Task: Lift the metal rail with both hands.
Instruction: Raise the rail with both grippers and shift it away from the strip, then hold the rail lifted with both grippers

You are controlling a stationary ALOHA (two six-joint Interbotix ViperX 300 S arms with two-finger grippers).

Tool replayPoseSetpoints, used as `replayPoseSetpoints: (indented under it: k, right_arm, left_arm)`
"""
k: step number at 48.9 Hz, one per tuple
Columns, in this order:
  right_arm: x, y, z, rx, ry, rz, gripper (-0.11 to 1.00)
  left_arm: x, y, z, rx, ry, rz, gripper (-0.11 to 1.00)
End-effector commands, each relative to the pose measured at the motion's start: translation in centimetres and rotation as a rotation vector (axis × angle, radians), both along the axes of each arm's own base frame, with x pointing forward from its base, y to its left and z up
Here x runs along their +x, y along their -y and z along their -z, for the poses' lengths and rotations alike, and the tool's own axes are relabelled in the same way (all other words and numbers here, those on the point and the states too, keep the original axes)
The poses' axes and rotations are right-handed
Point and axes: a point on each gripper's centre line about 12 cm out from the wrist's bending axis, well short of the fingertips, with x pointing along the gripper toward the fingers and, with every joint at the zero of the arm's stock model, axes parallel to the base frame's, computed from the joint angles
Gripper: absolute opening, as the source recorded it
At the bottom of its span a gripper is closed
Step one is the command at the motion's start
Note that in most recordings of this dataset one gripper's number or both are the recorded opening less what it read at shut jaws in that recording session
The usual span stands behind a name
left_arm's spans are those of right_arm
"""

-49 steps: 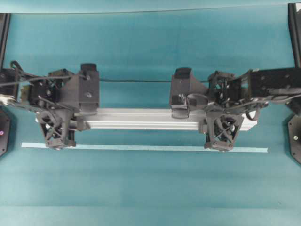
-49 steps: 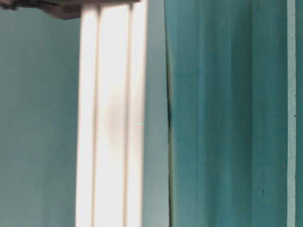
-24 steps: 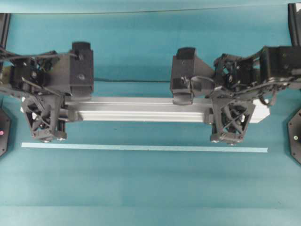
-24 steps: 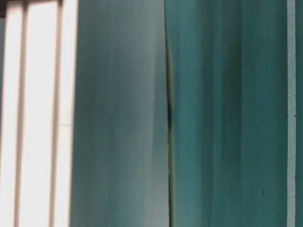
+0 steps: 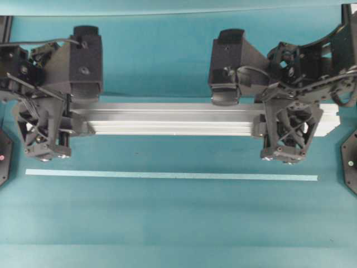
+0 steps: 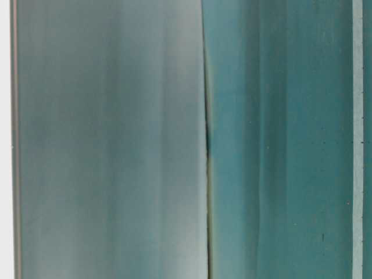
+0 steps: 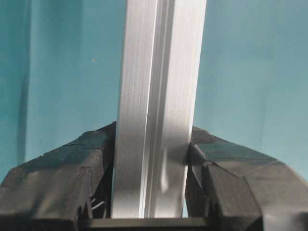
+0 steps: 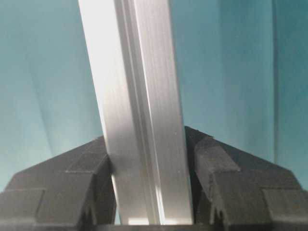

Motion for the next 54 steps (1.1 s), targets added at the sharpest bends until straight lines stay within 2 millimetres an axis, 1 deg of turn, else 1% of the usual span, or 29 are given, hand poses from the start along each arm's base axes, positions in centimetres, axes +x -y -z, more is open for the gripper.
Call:
replayPoseSetpoints:
  k: [1, 12, 20, 36, 54]
  right_arm:
    - [-0.2, 0.0, -1.5, 0.009, 0.043, 0.028, 0.38]
    - [-0.2, 0.0, -2.3, 0.008, 0.058, 0.027, 0.38]
    - [-0.2, 0.0, -2.9, 0.008, 0.055, 0.025, 0.38]
    - [-0.2, 0.0, -2.9, 0.006, 0.041, 0.022, 0.38]
    - [-0.2, 0.0, -2.8, 0.002, 0.038, 0.02, 0.38]
  left_arm:
    - [-0.5, -0.3, -2.1, -0.004, 0.045, -0.024, 0.36]
    - [-0.4, -0.3, -3.3, -0.003, 0.051, -0.023, 0.36]
    - [-0.3, -0.3, -3.5, -0.003, 0.043, -0.023, 0.36]
    - [-0.3, -0.4, -3.7, 0.0, 0.008, -0.02, 0.36]
    - [-0.4, -0.4, -3.7, -0.001, 0.006, -0.021, 0.36]
